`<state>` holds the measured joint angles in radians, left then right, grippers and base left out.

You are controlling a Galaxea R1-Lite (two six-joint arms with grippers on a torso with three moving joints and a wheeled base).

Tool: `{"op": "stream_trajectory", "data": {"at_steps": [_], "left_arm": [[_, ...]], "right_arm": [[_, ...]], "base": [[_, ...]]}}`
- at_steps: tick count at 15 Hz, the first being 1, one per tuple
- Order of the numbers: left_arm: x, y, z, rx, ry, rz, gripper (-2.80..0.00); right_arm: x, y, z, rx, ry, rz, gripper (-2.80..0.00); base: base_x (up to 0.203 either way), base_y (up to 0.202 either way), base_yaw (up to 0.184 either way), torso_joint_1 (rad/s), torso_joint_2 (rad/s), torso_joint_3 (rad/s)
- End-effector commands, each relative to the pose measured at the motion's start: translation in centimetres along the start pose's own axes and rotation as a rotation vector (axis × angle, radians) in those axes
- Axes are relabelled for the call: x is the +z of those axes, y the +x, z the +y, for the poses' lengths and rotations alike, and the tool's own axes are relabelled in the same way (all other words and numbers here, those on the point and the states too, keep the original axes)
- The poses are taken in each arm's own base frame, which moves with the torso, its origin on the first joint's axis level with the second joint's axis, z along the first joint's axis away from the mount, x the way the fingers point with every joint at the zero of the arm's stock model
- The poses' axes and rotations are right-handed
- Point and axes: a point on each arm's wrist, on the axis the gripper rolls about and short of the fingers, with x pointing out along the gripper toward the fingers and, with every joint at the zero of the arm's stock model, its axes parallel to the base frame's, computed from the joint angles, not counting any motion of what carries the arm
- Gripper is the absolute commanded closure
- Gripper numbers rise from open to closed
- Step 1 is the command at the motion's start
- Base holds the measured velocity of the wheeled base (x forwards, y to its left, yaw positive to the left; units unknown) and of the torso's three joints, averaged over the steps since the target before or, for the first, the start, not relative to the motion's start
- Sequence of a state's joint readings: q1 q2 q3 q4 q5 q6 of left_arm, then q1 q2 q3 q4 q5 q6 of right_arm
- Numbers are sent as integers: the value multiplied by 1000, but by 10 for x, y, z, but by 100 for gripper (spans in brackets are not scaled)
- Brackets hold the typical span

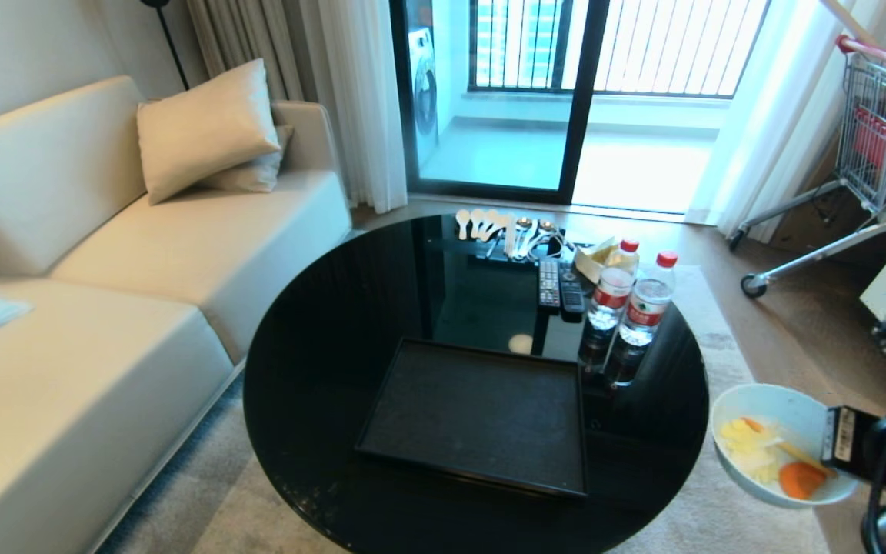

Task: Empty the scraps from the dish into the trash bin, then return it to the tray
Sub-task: Move the bowl over the trash can

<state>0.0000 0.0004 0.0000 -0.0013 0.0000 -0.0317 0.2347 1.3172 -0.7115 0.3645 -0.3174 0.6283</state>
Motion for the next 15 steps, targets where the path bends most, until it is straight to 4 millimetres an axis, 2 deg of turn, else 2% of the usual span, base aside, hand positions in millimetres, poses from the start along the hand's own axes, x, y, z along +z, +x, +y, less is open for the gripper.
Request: {"op": "stream_trajectory", "data": {"at_steps": [1,7,12,15], "left_arm": [[0,0,0,0,-1,-1,0],[0,0,0,0,-1,-1,0],[0,0,0,0,-1,-1,0],[0,0,0,0,-1,-1,0]], "right_arm": [[-14,-12,-20,18,33,-48,0],[-25,-21,-31,50,37,-75,0],[-46,-22,-45,75,29,-56,0],[-45,-21,-44,74,29,-55,0]], "base": [[0,0,0,0,0,0],[0,0,0,0,0,0],[0,0,0,0,0,0],[0,0,0,0,0,0]]}}
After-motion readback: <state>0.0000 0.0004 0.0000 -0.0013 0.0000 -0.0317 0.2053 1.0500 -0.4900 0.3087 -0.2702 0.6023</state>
